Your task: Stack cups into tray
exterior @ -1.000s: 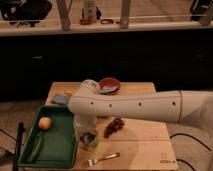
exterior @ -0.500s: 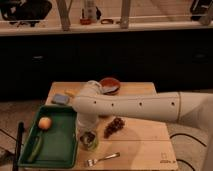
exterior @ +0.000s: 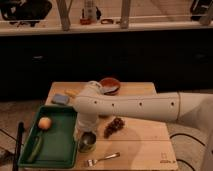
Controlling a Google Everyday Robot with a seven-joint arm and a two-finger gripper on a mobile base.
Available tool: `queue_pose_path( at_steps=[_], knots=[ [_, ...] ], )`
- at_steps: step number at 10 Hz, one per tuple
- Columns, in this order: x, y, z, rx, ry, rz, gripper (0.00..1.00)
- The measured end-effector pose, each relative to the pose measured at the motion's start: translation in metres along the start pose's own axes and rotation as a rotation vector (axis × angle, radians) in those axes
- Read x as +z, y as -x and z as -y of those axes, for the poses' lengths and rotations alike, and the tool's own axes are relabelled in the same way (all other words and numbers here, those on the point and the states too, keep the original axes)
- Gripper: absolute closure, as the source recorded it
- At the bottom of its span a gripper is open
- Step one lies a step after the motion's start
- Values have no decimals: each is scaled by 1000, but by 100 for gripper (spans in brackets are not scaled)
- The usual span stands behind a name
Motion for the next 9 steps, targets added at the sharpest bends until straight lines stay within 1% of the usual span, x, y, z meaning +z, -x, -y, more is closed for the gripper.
queue_pose_path(
  at_steps=[6,9],
  knots=[
    [-5,-2,-4,-10,0,-6,20],
    [-2,-5,-8,-3,14,1,20]
  ],
)
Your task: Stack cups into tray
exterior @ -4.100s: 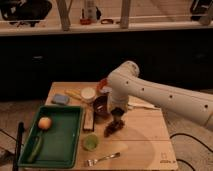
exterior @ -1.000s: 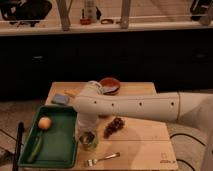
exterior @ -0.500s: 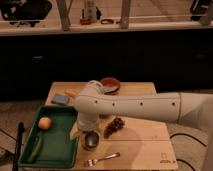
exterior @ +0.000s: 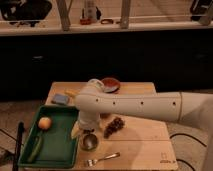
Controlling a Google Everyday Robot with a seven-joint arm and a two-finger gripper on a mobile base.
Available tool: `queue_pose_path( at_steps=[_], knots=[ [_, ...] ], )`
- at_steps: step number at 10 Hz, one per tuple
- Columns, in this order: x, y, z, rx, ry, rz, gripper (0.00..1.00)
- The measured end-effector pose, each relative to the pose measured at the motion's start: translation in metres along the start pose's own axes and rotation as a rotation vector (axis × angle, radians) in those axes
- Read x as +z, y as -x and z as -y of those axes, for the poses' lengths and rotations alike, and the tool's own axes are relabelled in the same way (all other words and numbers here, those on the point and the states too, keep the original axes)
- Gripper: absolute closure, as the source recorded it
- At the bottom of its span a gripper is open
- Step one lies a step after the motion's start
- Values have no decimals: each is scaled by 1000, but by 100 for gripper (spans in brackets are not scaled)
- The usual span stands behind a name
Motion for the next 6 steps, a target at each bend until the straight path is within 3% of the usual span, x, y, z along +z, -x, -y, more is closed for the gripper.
queue_pose_path(
  at_steps=[6],
  knots=[
    [38,-5,-9,39,-5,4,20]
  ],
)
